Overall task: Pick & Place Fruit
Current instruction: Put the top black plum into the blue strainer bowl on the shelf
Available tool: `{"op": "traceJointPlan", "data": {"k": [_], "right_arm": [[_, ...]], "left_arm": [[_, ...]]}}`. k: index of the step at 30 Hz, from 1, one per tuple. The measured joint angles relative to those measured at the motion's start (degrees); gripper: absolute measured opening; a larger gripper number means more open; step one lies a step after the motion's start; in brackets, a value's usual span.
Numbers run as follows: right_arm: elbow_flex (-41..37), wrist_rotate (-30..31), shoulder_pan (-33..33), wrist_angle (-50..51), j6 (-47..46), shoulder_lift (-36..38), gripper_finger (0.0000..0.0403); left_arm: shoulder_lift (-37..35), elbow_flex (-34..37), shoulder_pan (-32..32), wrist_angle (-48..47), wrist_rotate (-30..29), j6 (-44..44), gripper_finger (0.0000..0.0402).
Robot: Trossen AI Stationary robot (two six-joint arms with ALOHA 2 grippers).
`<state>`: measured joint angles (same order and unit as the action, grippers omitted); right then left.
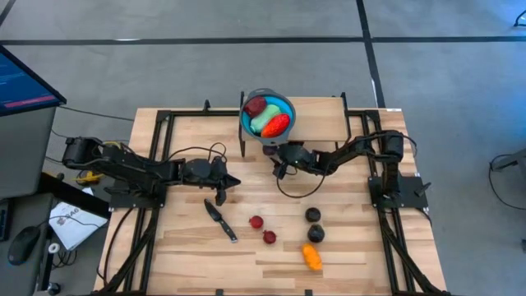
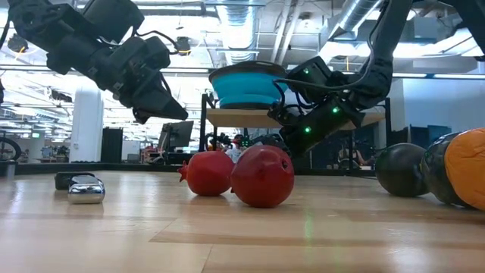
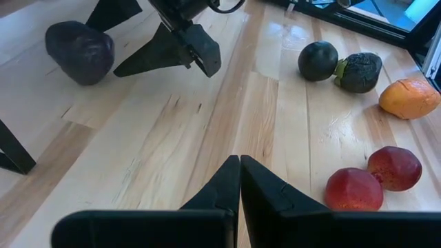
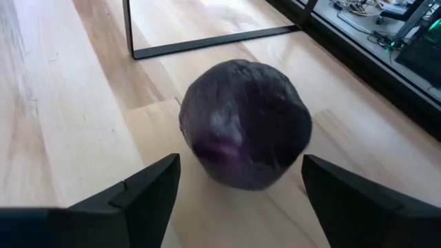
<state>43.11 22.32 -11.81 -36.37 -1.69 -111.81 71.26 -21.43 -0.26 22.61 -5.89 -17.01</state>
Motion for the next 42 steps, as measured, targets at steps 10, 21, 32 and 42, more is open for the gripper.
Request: {"op": "traceJointPlan", "data": {"k": [10,21,32,42], "right_arm": [[0.0,-3.0,5.5,0.4,1.6,0.0,0.0268],[0.0,3.3,14.4,0.6,-10.4,0.0,0.0264],[0.0,16.6,16.4,0.5,-19.0,0.0,0.0264],[-1.6,16.1,10.3,-3.6,-19.2,-4.3,0.0264]], "left_arm": [[0.0,0.0,0.0,0.7,0.0,0.0,0.0008],[0.0,0.0,0.0,0.8,0.0,0.0,0.0008],[0.0,0.0,0.0,1.1,0.0,0.0,0.0008],[0.0,0.0,0.0,1.1,0.0,0.0,0.0008]]}}
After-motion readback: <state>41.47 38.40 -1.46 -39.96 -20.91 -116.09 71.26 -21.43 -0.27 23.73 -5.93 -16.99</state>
